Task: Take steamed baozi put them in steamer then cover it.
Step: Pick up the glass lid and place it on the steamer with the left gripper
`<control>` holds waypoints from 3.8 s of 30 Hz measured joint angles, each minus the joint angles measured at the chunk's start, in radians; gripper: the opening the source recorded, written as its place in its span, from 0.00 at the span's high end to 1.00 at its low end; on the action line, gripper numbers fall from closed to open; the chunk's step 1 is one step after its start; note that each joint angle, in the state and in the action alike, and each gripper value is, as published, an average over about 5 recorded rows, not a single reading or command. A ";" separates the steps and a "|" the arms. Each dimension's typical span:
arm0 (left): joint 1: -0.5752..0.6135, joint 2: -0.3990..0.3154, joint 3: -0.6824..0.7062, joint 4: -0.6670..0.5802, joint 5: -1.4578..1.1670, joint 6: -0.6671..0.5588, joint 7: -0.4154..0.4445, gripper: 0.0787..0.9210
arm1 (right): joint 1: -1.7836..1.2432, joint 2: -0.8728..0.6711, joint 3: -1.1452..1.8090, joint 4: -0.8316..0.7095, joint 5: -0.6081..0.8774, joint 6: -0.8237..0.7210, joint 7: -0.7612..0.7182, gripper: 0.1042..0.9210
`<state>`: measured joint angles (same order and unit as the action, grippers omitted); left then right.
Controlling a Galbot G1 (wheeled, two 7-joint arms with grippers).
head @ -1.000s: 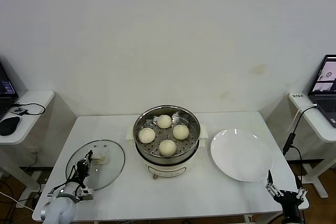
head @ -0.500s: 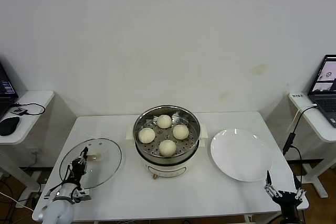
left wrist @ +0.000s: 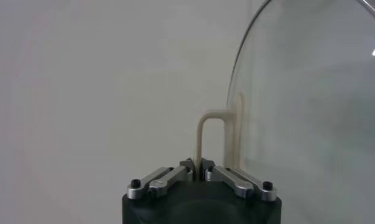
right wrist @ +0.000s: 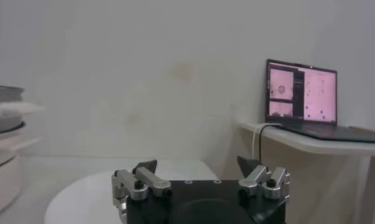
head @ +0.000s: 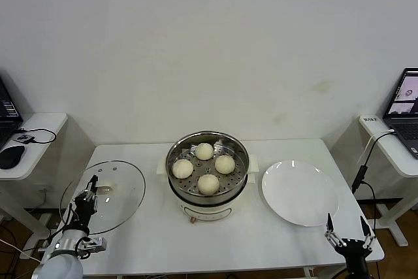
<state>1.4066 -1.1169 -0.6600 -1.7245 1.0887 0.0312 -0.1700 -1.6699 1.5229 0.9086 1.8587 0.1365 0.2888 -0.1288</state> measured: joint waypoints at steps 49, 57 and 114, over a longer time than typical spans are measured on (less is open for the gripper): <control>-0.373 -0.182 0.531 -0.218 0.229 0.363 0.384 0.92 | 0.022 0.050 -0.154 -0.041 -0.273 0.038 0.042 0.12; -0.388 -0.298 0.548 -0.156 0.344 0.377 0.421 0.92 | 0.029 0.051 -0.164 -0.052 -0.288 0.037 0.042 0.12; -0.401 -0.475 0.586 -0.034 0.513 0.383 0.445 0.63 | 0.023 0.052 -0.195 -0.082 -0.319 0.048 0.037 0.12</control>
<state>1.0051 -1.5922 -0.0743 -1.7581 1.6014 0.4140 0.2752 -1.6468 1.5751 0.7133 1.7767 -0.1822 0.3364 -0.0920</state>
